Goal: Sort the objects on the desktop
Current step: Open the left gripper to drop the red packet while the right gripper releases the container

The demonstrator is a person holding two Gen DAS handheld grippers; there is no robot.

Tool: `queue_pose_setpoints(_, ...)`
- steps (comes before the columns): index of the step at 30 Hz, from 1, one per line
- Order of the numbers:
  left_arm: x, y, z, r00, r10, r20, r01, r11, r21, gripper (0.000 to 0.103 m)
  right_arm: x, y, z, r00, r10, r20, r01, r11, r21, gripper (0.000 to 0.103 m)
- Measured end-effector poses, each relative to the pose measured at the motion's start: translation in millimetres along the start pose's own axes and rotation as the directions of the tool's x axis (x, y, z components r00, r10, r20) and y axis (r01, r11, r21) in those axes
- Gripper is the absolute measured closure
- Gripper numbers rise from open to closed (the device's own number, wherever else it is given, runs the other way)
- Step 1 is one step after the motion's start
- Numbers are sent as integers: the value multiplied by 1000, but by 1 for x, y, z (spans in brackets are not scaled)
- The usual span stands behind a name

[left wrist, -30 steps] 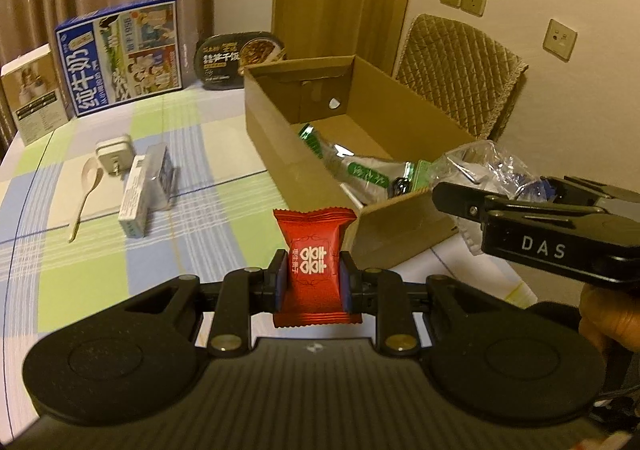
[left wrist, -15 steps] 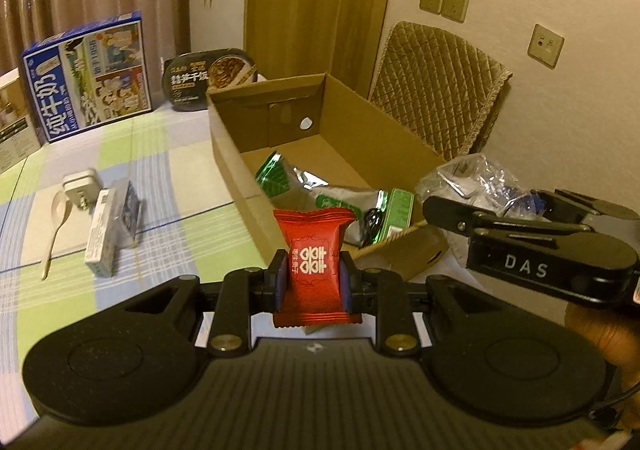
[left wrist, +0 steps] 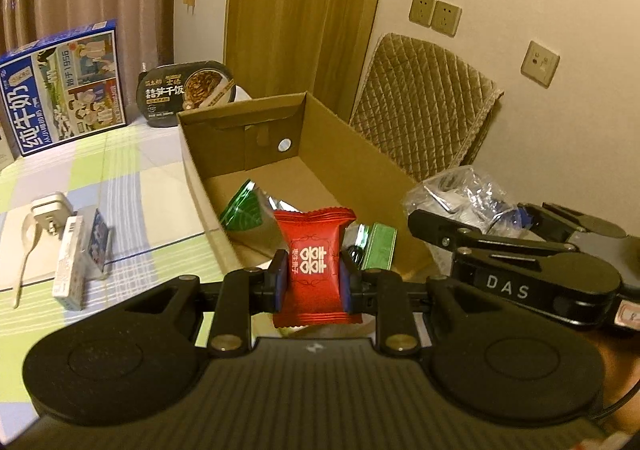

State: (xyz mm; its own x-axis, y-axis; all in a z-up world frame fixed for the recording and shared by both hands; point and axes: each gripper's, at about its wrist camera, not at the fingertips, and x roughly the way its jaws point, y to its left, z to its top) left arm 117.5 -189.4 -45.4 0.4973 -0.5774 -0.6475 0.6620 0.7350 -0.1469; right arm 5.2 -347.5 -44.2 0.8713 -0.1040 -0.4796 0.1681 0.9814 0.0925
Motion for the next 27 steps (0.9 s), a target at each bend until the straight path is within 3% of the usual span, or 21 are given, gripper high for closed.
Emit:
queue_pose_setpoints(13, 43, 9, 20, 1000, -8, -19, 8, 1000, -29, 82, 30, -12, 13, 1000, 2, -3, -2, 1000, 5, 38)
queue_pose_setpoints(14, 46, 10, 21, 1000, -6, -16, 5, 999, -35, 80, 32, -13, 13, 1000, 3, -4, -3, 1000, 8, 38)
queue_pose_setpoints(16, 53, 16, 20, 1000, -18, -6, 18, 997, -69, 47, 35, -14, 13, 1000, 3, -6, -3, 1000, 12, 38)
queue_pose_setpoints(27, 44, 43, 6, 998, 67, -16, -68, 994, -80, 48, 46, -11, 8, 999, 18, -31, -17, 1000, 18, 38)
